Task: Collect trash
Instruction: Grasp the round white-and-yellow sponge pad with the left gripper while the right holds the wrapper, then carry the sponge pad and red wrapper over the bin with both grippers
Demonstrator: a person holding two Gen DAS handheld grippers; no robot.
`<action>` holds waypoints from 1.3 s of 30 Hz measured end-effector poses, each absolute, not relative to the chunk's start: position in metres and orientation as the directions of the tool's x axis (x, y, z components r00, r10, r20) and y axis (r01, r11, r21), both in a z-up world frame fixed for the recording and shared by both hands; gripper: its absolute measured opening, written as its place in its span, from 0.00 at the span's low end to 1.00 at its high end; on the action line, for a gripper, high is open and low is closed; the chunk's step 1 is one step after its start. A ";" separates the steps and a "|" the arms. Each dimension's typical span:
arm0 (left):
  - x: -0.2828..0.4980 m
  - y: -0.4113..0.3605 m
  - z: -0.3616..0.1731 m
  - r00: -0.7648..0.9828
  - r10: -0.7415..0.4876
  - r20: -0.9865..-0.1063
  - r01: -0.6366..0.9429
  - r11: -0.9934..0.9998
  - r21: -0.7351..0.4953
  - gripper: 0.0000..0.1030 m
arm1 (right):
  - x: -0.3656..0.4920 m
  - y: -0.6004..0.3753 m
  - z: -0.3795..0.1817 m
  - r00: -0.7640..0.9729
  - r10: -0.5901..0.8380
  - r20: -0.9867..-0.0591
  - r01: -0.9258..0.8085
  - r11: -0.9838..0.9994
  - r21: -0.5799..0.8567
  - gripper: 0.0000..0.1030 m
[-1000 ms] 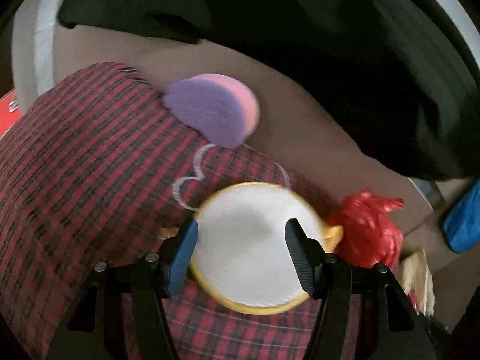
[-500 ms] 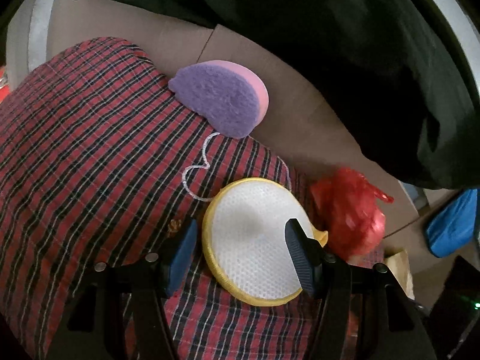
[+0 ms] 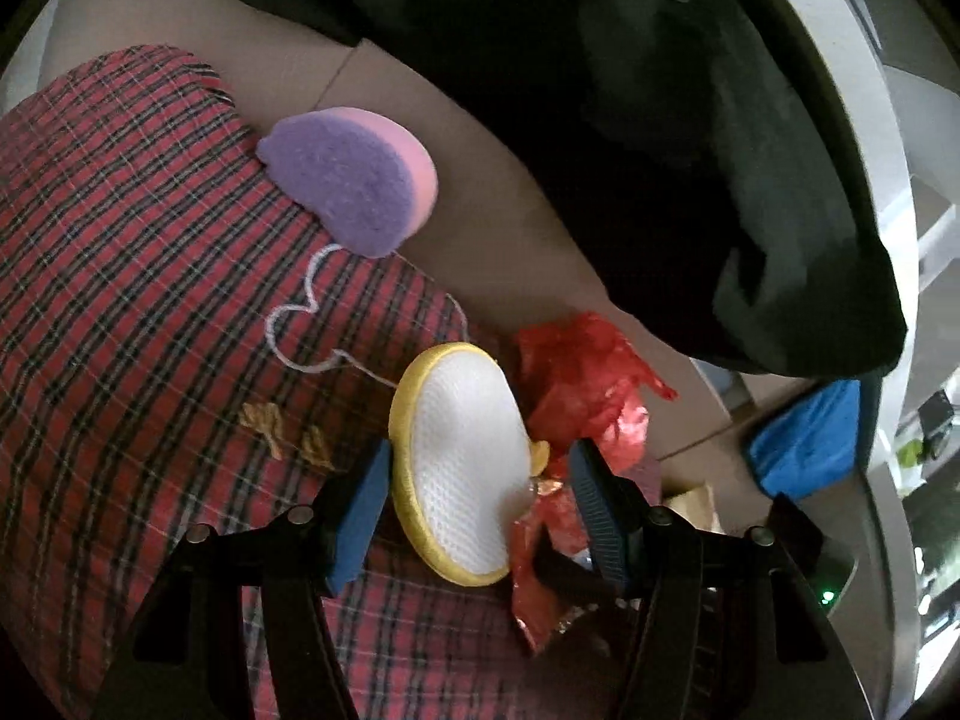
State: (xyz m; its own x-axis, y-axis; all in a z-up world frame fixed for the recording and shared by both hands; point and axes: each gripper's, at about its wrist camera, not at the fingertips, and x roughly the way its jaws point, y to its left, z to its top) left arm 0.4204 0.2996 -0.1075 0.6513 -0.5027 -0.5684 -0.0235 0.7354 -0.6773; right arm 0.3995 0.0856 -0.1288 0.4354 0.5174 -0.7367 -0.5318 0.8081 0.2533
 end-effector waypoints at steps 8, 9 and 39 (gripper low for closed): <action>0.415 0.270 -0.111 0.598 -0.565 -0.569 0.007 0.714 -0.701 0.28 | 0.390 0.067 -0.127 0.437 0.524 -0.731 -0.514 0.812 0.275 0.19; 0.414 0.265 -0.108 0.608 -0.539 -0.582 0.006 0.737 -0.676 0.23 | 0.387 0.062 -0.126 0.441 0.522 -0.730 -0.510 0.815 0.275 0.19; 0.225 0.108 0.011 0.917 -0.038 -0.397 -0.027 0.987 -0.157 0.14 | 0.272 -0.078 0.006 0.763 0.441 -0.474 -0.440 0.890 0.119 0.19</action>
State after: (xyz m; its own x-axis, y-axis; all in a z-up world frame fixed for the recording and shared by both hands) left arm 0.2248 0.1082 0.0106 0.9169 -0.0375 -0.3973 -0.0275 0.9873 -0.1567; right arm 0.2717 -0.0777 0.0061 0.7625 0.4406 -0.4738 -0.4402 0.8900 0.1191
